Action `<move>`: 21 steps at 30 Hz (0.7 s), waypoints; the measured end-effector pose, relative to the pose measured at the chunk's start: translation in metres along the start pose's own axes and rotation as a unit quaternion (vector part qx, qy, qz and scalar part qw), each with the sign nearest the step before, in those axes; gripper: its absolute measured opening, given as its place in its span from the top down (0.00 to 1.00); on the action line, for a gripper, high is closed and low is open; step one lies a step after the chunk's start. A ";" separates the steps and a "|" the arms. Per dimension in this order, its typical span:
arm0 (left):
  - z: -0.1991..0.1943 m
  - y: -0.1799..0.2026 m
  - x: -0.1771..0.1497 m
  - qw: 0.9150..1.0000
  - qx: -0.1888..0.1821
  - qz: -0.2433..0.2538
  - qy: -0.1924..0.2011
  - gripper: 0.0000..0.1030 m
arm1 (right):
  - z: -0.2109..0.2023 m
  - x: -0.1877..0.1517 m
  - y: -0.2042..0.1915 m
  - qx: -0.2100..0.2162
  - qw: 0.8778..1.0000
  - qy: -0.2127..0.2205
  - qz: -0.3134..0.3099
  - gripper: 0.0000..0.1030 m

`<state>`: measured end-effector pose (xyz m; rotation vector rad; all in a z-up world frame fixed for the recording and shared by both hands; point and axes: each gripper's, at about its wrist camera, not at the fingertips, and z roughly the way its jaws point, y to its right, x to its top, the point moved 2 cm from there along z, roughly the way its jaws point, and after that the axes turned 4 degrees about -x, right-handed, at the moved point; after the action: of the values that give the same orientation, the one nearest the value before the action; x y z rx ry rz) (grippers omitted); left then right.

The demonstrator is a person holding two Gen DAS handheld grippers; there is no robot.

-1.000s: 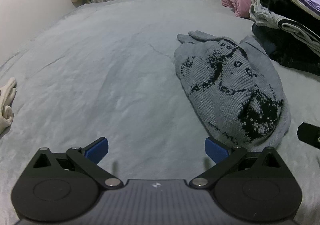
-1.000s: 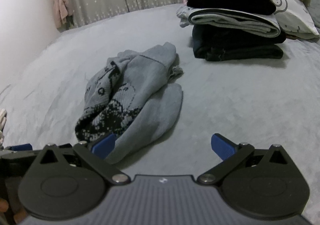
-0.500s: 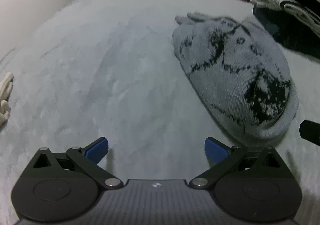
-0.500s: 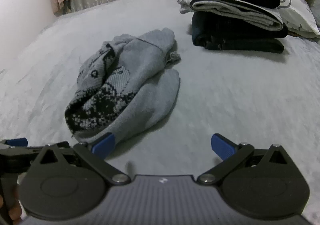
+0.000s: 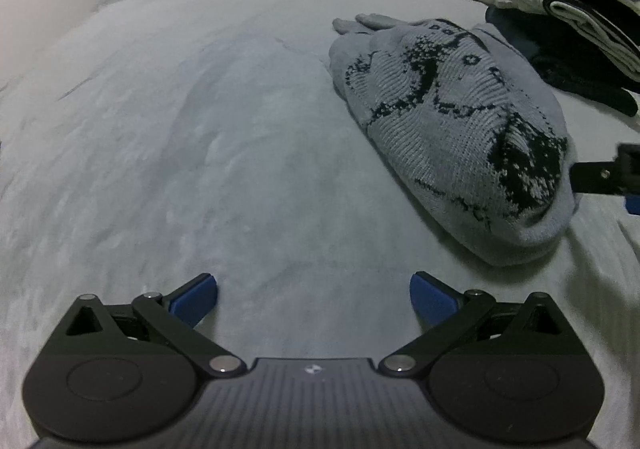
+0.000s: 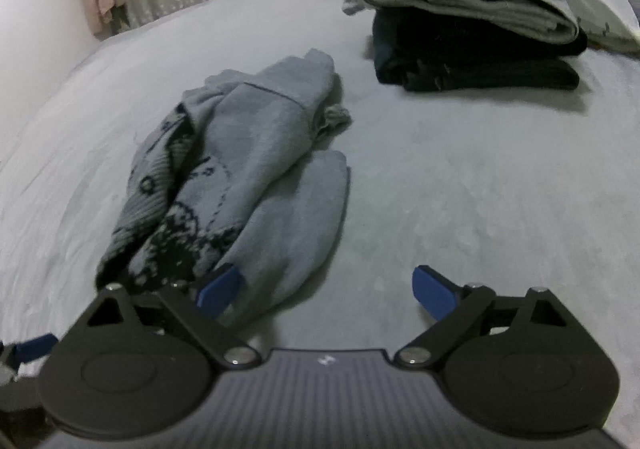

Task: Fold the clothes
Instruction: 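Move both tools toward the crumpled grey sweater on the bed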

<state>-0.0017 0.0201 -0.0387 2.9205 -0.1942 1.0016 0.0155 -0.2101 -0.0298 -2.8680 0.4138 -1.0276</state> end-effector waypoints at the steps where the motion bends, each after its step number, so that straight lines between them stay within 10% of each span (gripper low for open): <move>1: -0.001 0.000 -0.002 1.000 0.000 0.001 0.007 0.00 | 0.003 0.001 0.001 -0.001 1.000 -0.002 0.001 0.09; 13: 0.002 0.004 -0.011 0.999 0.004 0.013 0.035 0.01 | 0.018 0.003 0.004 0.022 1.000 0.007 -0.008 0.19; 21: 0.001 0.002 -0.006 0.999 0.000 0.013 0.034 0.01 | 0.008 0.001 0.002 0.074 0.996 0.024 -0.031 0.78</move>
<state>-0.0063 0.0184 -0.0429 2.8853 -0.2289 1.1018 0.0208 -0.2130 -0.0357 -2.7456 0.2406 -1.0885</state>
